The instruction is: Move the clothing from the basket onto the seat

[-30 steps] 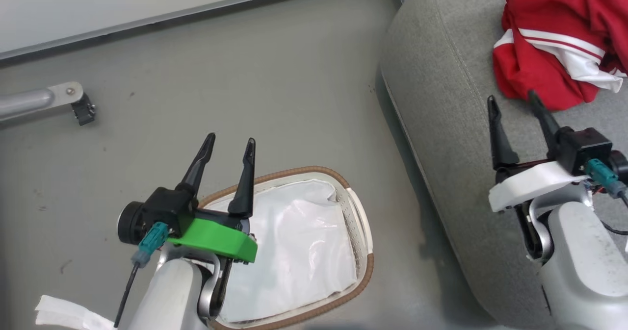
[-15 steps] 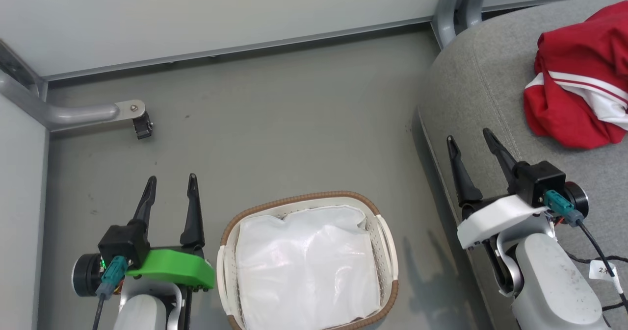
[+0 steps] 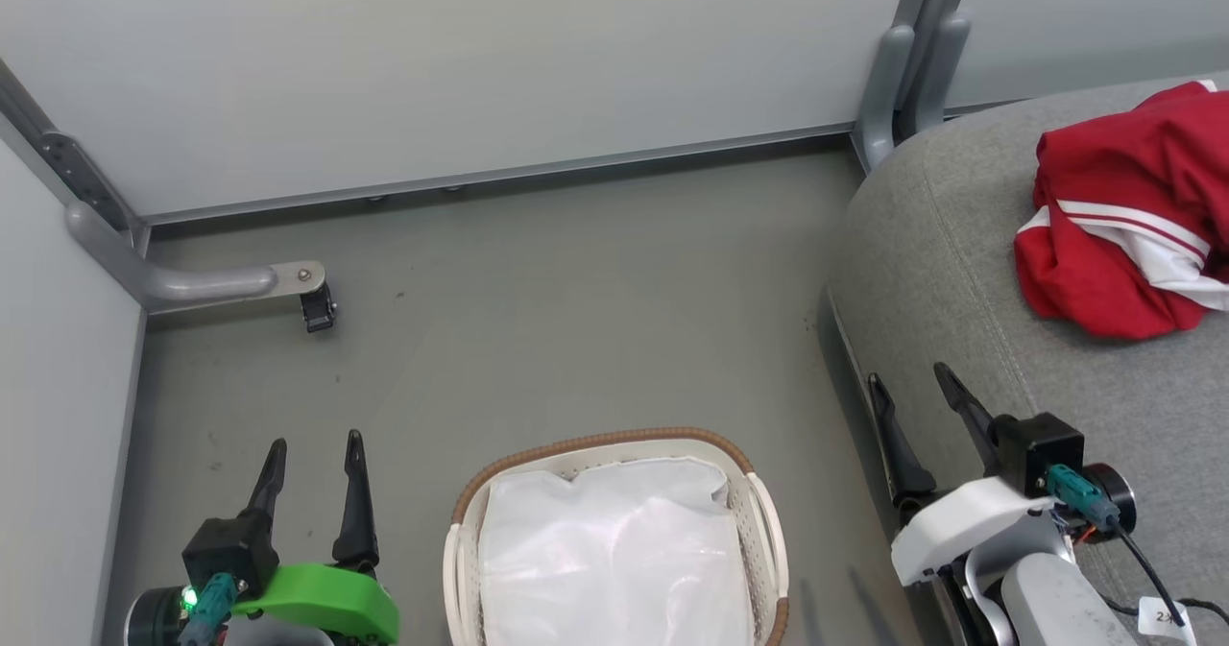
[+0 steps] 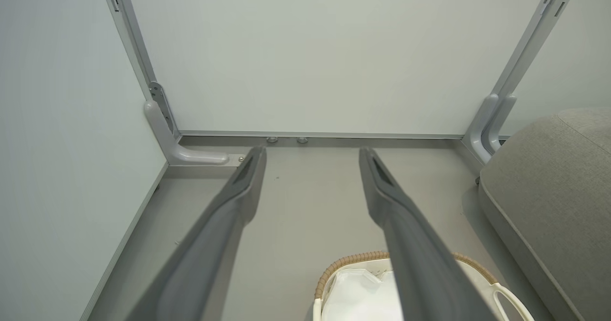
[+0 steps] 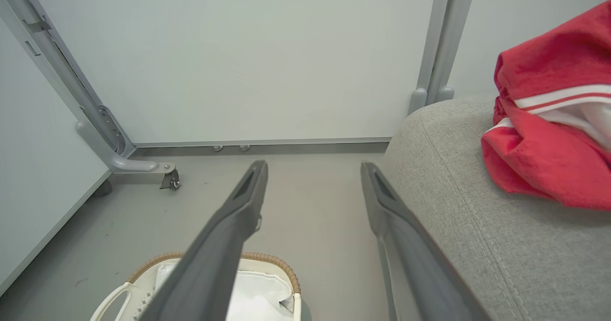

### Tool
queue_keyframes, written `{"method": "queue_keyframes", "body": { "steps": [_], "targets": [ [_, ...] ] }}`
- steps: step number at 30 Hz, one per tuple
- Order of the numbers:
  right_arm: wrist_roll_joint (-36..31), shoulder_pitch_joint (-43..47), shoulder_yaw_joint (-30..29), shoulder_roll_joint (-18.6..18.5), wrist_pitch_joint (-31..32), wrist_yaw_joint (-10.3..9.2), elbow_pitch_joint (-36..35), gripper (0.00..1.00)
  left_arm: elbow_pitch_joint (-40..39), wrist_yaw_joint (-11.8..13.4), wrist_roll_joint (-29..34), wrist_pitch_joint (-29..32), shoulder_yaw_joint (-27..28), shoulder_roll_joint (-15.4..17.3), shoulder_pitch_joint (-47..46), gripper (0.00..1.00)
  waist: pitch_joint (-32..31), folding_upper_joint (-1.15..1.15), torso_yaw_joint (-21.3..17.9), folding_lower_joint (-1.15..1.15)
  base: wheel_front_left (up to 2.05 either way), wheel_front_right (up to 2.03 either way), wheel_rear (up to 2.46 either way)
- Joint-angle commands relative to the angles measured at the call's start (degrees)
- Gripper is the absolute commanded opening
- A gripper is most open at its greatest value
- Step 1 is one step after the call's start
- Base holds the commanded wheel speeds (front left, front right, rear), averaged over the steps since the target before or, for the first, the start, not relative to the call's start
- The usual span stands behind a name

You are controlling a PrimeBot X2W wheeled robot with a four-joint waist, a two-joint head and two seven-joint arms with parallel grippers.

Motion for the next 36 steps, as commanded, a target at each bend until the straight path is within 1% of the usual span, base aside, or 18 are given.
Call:
{"method": "queue_keyframes", "body": {
  "steps": [1, 11, 12, 16, 25, 36],
  "targets": [
    [0.1, 1.5, -0.3, 0.1, -0.1, -0.08, 0.1, 1.00, 0.2, -0.2, 0.1, 0.1, 0.0, 0.1, 1.4, 1.00, -1.4, 0.00, 0.1, 0.00, 0.00, 0.00, 0.00],
    [-0.4, 4.6, -0.9, 0.7, -0.1, -0.08, 0.8, 1.00, 1.5, -2.2, -4.7, 0.1, -0.4, 0.1, 3.5, 1.00, -4.0, 0.00, 0.1, 0.00, 0.00, 0.00, 0.00],
    [-0.2, 4.0, -0.7, 0.8, 0.0, 0.00, 0.9, 0.00, 1.7, -2.0, -4.3, 0.0, -0.5, 0.0, 2.9, 0.00, -3.9, 0.00, 0.1, 0.00, 0.00, 0.00, 0.00],
    [0.7, 4.6, -0.7, 1.2, 0.4, 0.00, 2.4, 0.00, 3.4, -2.0, -5.0, 0.4, -0.4, -0.2, 2.8, 0.00, -3.9, 0.00, 0.1, 0.00, 0.00, 0.00, 0.00],
    [10.6, 4.6, -2.4, 1.2, 3.1, -0.01, 1.1, 0.00, 2.4, -2.1, -14.5, 3.0, 0.6, -0.2, 2.1, 0.00, -4.0, 0.00, 0.0, 0.00, 0.00, 0.00, 0.00],
    [21.1, 4.8, -4.0, 1.2, 5.8, -0.01, -0.4, 0.00, 1.0, -2.1, -24.5, 5.7, 1.6, -0.1, 1.3, 0.00, -4.1, 0.00, -0.2, 0.00, 0.00, 0.00, 0.00]
  ]
}}
